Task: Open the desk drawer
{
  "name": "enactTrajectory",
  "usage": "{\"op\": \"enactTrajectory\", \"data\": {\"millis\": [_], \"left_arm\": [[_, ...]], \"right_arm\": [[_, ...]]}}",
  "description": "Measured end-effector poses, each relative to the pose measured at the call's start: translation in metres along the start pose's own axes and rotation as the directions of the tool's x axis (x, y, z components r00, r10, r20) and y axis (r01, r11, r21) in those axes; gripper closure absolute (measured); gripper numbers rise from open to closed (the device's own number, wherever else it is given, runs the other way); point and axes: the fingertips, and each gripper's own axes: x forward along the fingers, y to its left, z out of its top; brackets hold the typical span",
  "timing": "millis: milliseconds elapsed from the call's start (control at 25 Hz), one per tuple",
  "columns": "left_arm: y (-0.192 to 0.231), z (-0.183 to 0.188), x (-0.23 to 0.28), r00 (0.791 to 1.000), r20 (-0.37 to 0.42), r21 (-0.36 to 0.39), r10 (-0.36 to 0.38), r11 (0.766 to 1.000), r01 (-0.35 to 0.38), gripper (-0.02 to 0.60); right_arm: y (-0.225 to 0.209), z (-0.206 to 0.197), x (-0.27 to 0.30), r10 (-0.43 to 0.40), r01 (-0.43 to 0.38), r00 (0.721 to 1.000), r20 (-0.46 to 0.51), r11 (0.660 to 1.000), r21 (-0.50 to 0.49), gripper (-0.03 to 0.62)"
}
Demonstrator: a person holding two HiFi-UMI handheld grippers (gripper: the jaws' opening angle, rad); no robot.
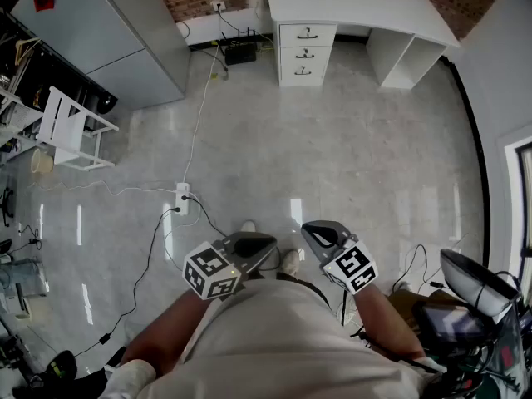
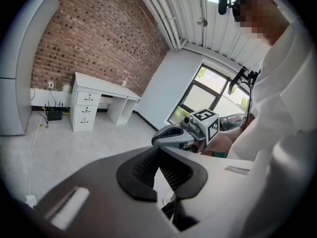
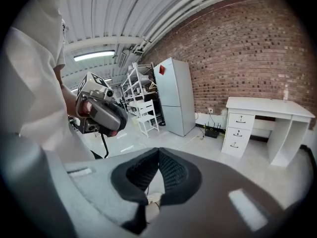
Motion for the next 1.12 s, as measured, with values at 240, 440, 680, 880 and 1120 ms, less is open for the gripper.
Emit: {"op": "enactTrajectory", "data": {"millis": [240,440,680,880,1120], "left_arm": [[0.002,-0.007,-0.028,0.999,0.034,-0.012,0.018,1.000,-0.018,0.577],[0.025,0.010,-0.060,0.996,0.083,0.013,0.009,1.000,-0.010,0.577],[0.070,0.017,-0.114,0.993,0.114,0.027,-0.020,1.000,0.017,0.577],[0.110,0.015,-0.154,0.996,0.076,0.052,-0.055,0.997,0.051,0.577],[0.158,0.018,-0.151,0.996,0.039,0.064,-0.084,0.995,0.081,0.577]], "right_arm": [[0.024,0.013,0.006,0.018,-0.019,1.000,-0.009,0.999,-0.037,0.591],[0.038,0.035,0.037,0.000,-0.002,1.000,-0.031,0.998,-0.057,0.591],[0.055,0.070,0.096,-0.043,0.043,0.999,-0.006,0.999,-0.002,0.591],[0.055,0.098,0.140,-0.100,0.098,0.995,0.023,0.990,0.103,0.574],[0.041,0.104,0.174,-0.145,0.143,0.989,0.009,0.981,0.135,0.566]]}}
